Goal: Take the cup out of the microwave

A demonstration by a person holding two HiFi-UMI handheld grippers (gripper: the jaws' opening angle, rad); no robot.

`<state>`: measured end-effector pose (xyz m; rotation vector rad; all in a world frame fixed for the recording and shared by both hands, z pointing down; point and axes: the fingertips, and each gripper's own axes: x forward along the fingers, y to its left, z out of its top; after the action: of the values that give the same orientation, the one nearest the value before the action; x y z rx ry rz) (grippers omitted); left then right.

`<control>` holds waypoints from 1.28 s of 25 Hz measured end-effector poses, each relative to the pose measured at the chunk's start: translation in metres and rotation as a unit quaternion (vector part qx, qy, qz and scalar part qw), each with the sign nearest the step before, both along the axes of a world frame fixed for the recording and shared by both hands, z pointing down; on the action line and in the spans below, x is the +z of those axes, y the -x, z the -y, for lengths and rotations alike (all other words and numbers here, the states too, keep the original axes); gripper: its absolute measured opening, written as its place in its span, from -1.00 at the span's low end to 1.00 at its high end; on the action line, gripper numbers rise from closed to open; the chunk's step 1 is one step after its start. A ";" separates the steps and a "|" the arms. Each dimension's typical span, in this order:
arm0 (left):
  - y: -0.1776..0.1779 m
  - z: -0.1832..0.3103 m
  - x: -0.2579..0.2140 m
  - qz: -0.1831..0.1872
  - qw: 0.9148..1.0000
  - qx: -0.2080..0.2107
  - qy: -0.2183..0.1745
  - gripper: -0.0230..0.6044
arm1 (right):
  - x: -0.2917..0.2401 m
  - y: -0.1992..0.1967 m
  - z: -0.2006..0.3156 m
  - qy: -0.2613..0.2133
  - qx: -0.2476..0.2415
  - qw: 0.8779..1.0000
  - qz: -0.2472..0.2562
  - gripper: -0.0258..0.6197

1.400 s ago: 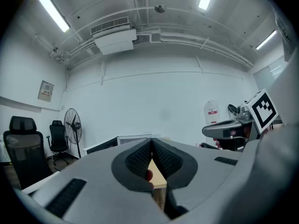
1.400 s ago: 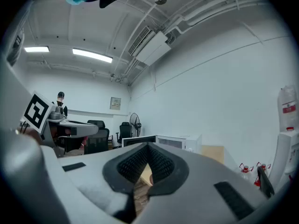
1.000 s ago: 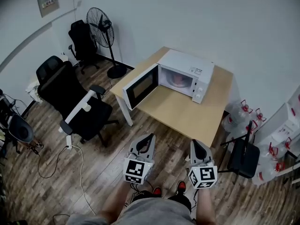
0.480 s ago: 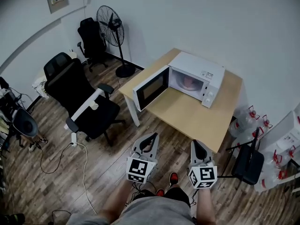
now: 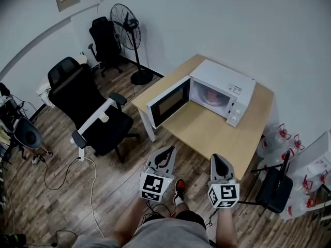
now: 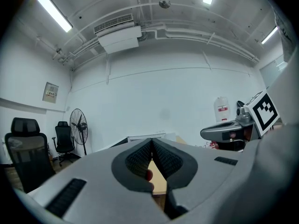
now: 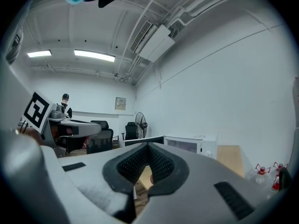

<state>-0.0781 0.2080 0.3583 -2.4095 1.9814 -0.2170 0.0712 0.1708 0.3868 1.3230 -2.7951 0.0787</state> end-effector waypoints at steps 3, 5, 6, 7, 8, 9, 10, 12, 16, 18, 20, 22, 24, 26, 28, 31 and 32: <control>0.001 0.029 0.005 -0.001 1.000 0.002 0.004 -0.86 | 0.006 0.000 0.029 0.007 0.005 1.000 0.004 -0.87; 0.003 0.052 0.007 0.000 1.000 0.005 0.005 -0.86 | 0.010 0.000 0.051 0.011 0.009 1.000 0.004 -0.87; 0.004 0.064 0.008 -0.001 1.000 0.006 0.006 -0.86 | 0.012 0.001 0.061 0.013 0.010 1.000 0.004 -0.87; 0.006 0.075 0.009 -0.001 1.000 0.006 0.008 -0.86 | 0.014 0.002 0.072 0.016 0.011 1.000 0.005 -0.87; 0.007 0.087 0.011 -0.002 1.000 0.007 0.011 -0.86 | 0.017 0.003 0.083 0.019 0.012 1.000 0.005 -0.87; 0.009 0.099 0.013 -0.003 1.000 0.007 0.013 -0.86 | 0.019 0.004 0.095 0.022 0.014 1.000 0.004 -0.87; 0.010 0.111 0.014 -0.004 1.000 0.008 0.015 -0.86 | 0.021 0.006 0.106 0.026 0.015 1.000 0.005 -0.87; 0.012 0.134 0.017 -0.005 1.000 0.009 0.020 -0.86 | 0.024 0.009 0.129 0.031 0.017 0.999 0.006 -0.87; 0.014 0.177 0.022 -0.004 0.999 0.016 0.030 -0.86 | 0.028 0.015 0.169 0.040 0.019 0.999 0.009 -0.87; 0.013 0.198 0.025 -0.002 0.999 0.021 0.035 -0.86 | 0.033 0.017 0.189 0.046 0.023 0.999 0.011 -0.87; 0.011 0.216 0.027 0.001 0.999 0.027 0.039 -0.86 | 0.038 0.017 0.206 0.052 0.028 0.998 0.013 -0.87; 0.011 0.232 0.031 0.003 0.999 0.033 0.042 -0.86 | 0.042 0.018 0.220 0.057 0.031 0.998 0.014 -0.87; 0.011 0.247 0.036 0.005 0.998 0.038 0.045 -0.86 | 0.047 0.019 0.234 0.062 0.035 0.997 0.015 -0.87; 0.010 0.261 0.041 0.005 0.998 0.042 0.048 -0.86 | 0.053 0.019 0.246 0.066 0.039 0.997 0.015 -0.87; 0.011 0.274 0.046 0.005 0.998 0.045 0.051 -0.86 | 0.060 0.019 0.257 0.072 0.043 0.996 0.015 -0.87; 0.013 0.290 0.054 0.004 0.997 0.048 0.057 -0.86 | 0.069 0.020 0.272 0.080 0.049 0.995 0.016 -0.87; 0.013 0.295 0.056 0.003 0.997 0.049 0.058 -0.86 | 0.071 0.020 0.277 0.081 0.051 0.995 0.015 -0.87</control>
<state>-0.0911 -0.0868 0.4141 -2.5649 1.8910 -0.3466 0.0508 -0.1061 0.4581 1.4351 -2.6761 0.3259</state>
